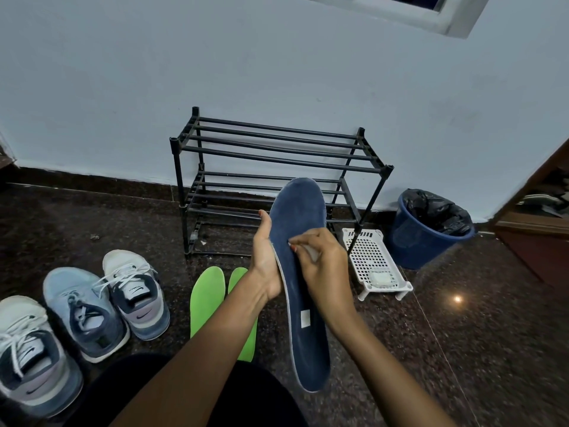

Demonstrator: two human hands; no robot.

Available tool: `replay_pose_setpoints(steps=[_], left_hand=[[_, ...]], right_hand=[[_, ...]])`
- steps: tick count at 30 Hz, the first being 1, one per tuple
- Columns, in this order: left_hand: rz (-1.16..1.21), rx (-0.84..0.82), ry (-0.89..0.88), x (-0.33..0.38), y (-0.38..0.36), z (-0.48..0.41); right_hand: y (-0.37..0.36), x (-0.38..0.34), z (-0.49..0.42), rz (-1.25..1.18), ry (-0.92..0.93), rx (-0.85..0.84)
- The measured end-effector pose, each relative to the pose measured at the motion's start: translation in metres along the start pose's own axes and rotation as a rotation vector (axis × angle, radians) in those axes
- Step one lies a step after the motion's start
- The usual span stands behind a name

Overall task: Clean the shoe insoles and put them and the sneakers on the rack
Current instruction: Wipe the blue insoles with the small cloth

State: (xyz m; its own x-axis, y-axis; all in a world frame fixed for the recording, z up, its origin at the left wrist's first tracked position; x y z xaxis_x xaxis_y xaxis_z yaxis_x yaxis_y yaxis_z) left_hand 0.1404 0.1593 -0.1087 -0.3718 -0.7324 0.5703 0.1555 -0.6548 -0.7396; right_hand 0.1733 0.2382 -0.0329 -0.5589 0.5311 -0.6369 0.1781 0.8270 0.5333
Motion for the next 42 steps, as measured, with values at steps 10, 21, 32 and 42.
replay_pose_setpoints(steps=[10, 21, 32, 42], left_hand=[[-0.009, -0.021, 0.004, 0.001, -0.004, 0.003], [0.057, -0.016, 0.008, 0.001, -0.005, 0.004], [0.057, -0.001, -0.018, 0.003, -0.002, 0.003], [0.012, -0.021, -0.031, 0.005, -0.002, 0.004]], right_hand=[[0.003, 0.0, 0.001, -0.058, -0.045, -0.022], [0.0, -0.001, 0.014, -0.108, -0.079, -0.049], [-0.005, -0.008, 0.022, -0.077, -0.005, -0.115], [-0.002, -0.006, 0.013, -0.023, 0.018, -0.077]])
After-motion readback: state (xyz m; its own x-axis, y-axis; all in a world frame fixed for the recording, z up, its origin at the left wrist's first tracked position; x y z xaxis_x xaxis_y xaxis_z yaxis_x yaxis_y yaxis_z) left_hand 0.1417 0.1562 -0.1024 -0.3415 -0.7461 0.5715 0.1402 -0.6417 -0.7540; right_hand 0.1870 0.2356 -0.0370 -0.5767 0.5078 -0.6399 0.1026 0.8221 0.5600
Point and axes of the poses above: each hand's wrist, its own z-axis away from the middle knuckle, its own y-axis out of the back of the hand, x = y × z, the point moved 6 cm from there along -z, towards the middle knuckle, and after that the axes turned 6 degrees about y, right-handed, at the moved point
